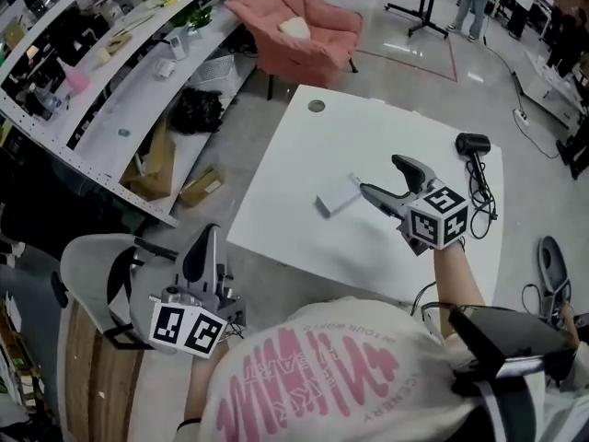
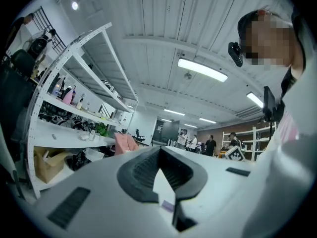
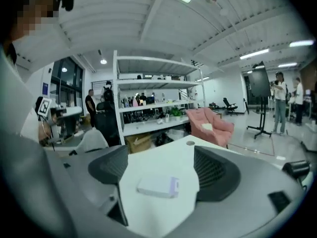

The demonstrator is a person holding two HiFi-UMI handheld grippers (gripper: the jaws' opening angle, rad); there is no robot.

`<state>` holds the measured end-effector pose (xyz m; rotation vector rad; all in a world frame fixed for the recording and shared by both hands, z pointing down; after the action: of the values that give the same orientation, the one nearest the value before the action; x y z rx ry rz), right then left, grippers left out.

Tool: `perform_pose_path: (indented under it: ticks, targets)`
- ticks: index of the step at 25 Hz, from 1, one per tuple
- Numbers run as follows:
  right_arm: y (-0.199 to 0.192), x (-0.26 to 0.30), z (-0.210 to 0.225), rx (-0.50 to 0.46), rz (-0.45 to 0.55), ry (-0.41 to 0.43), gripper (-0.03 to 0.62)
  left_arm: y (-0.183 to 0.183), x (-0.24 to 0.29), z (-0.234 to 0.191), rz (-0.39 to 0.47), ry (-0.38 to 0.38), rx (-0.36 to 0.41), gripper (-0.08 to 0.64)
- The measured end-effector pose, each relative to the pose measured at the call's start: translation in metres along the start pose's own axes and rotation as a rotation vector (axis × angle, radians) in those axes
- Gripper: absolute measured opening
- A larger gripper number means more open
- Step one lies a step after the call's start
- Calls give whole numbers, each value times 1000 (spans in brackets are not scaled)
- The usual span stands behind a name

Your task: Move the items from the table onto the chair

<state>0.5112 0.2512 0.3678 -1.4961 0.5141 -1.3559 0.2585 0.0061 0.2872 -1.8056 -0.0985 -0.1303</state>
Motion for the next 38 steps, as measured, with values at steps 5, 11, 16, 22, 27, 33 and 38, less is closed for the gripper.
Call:
perform_pose_path:
  ticks: [5, 11, 16, 22, 27, 33, 38]
  targets:
    - [-26, 44, 30, -34, -169, 19, 431, -6, 20, -7, -35, 46, -25, 9]
    - [-65, 96, 27, 32, -312, 78, 434, -8, 26, -13, -80, 96, -43, 9]
    - [-86, 120, 21, 97, -402, 94, 443, -9, 20, -21, -105, 137, -62, 9]
    - [-100, 133, 24, 209, -448, 164, 438, -12, 16, -26, -115, 161, -72, 9]
    - [-98, 121, 37, 396, -341, 166, 144, -17, 10, -20, -102, 170, -72, 9]
    - [-95, 112, 40, 411, -310, 133, 15, -21, 9, -17, -95, 150, -78, 9]
    - [-80, 101, 30, 381, -258, 143, 15, -20, 3, -16, -74, 132, -73, 9]
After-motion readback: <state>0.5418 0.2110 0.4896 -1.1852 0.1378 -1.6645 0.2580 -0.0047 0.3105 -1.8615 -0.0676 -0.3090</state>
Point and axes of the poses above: the fingertips, and each gripper's own axes: x forward along the fingers, z to its right, y out of its top, the point moved 5 cm from there along -x, backward along the fingers, and after that the axes turned 10 degrees about -z, right-handed, at the moved point
